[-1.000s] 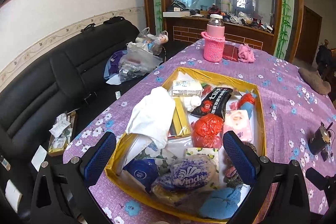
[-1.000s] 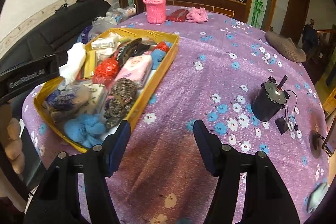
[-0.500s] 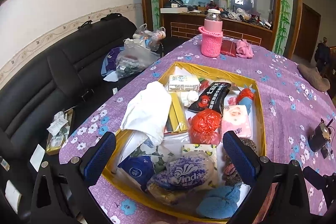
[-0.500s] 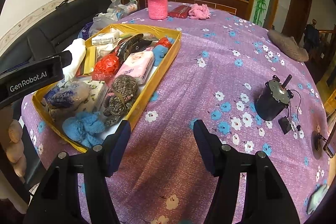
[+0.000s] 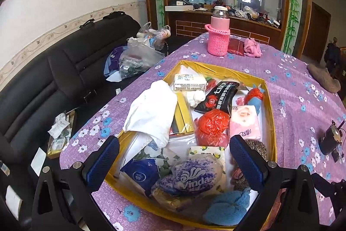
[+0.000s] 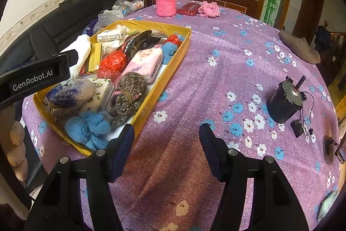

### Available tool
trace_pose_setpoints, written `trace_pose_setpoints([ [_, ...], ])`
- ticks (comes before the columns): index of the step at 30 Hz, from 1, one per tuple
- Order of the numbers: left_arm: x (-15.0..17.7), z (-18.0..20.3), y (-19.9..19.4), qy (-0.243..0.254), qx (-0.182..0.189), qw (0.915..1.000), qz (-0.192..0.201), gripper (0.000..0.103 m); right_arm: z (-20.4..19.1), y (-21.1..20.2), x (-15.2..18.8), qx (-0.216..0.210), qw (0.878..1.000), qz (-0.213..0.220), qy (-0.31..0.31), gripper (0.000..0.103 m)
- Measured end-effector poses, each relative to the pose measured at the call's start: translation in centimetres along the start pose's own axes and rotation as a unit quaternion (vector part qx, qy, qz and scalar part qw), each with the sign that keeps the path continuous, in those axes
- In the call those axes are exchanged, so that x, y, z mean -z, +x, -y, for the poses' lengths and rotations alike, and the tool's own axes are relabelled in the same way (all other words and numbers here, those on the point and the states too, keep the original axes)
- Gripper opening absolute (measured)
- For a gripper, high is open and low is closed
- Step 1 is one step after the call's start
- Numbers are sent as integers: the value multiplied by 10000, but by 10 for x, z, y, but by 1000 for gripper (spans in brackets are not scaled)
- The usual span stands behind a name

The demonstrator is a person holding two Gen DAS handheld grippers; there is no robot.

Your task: Organize soft objects

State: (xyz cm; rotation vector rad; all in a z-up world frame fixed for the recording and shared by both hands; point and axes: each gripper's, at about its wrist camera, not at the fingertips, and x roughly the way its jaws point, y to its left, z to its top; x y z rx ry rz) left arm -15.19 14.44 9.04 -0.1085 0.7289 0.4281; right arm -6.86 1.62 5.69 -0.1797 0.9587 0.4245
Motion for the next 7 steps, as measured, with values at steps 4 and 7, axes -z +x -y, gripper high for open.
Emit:
trace_pose_setpoints([
  [4, 1, 1, -2, 54, 7, 10000, -51, 103, 2, -1, 0, -14, 10000, 16, 13, 61],
  [7, -2, 3, -6, 26, 78, 9999, -76, 103, 6, -4, 1, -41, 10000, 32, 58, 61],
])
